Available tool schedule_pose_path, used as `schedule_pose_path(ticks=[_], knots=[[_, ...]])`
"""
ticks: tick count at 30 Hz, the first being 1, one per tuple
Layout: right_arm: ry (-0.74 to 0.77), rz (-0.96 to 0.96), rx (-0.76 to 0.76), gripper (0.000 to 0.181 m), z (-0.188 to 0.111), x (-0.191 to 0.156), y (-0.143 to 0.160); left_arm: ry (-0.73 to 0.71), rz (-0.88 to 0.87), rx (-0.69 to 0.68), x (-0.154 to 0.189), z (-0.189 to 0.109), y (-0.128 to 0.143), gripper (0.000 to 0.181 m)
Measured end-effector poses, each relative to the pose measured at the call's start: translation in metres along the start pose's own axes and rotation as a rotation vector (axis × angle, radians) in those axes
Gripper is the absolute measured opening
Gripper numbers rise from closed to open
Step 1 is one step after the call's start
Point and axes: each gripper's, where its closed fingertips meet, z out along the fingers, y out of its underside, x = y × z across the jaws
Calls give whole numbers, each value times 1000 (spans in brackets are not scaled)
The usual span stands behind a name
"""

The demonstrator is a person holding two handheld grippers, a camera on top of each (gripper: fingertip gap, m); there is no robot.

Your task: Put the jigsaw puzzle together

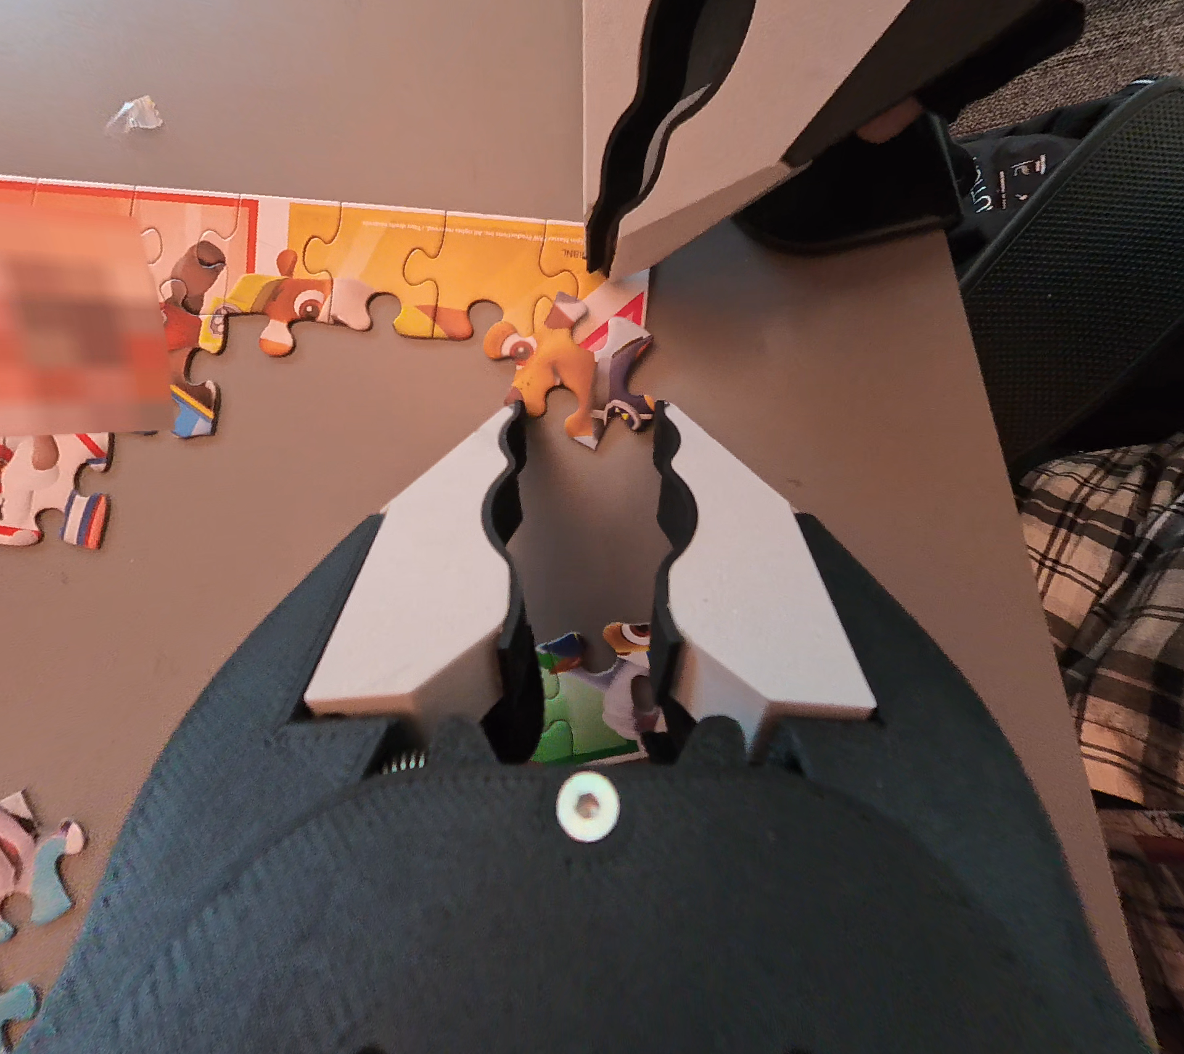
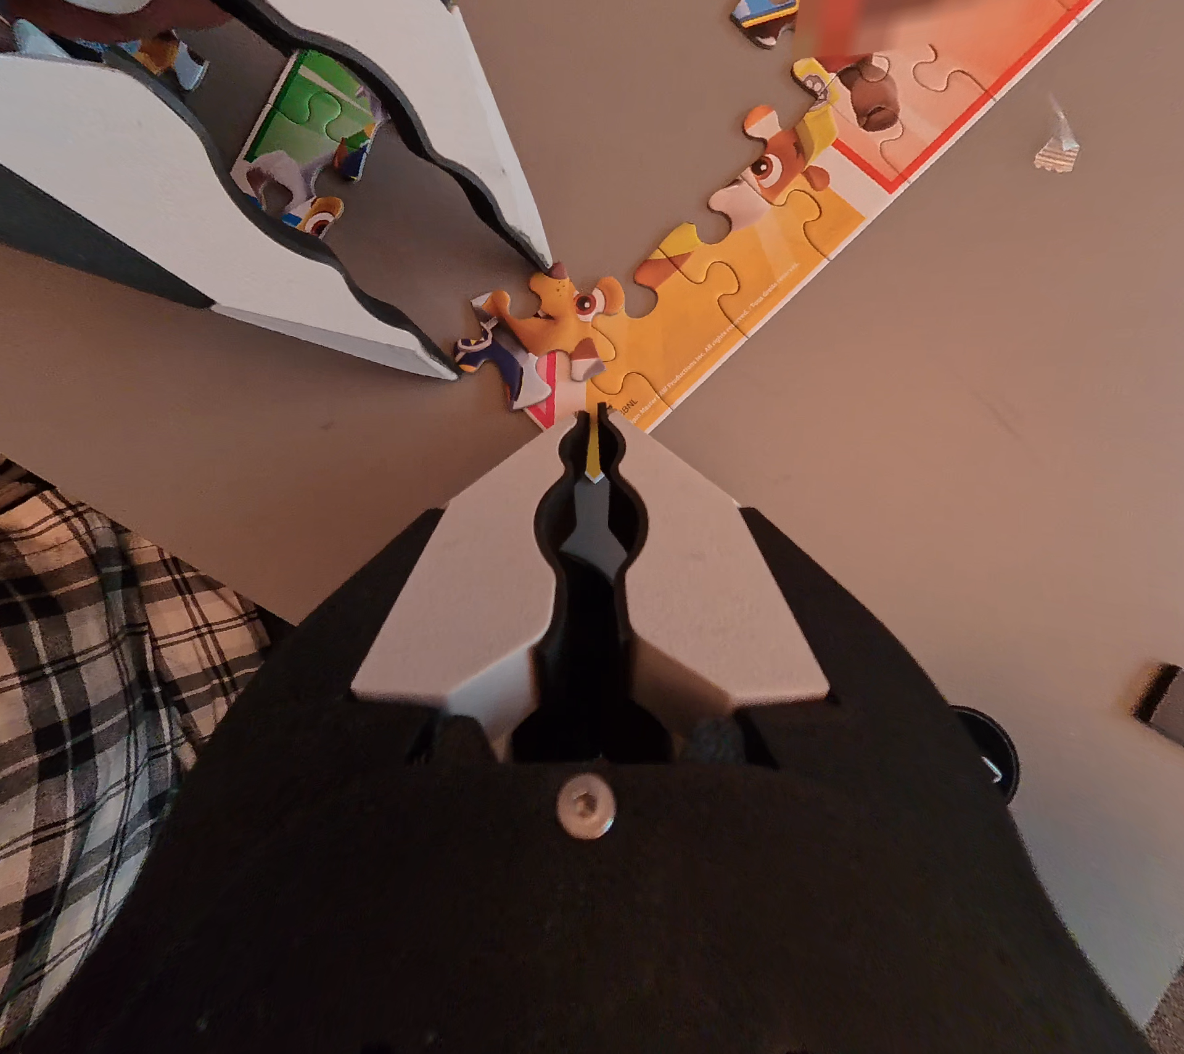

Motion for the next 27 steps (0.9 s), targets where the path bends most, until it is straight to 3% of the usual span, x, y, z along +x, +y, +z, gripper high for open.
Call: schedule_pose_path(ticks=[11,27], knots=[[2,-73,51,0,7,-8,-11,-21,-20,-19,13,-6,8,30],[-50,-75,68,0,7,-14,-17,-41,-36,-39,15,-14,18,34]])
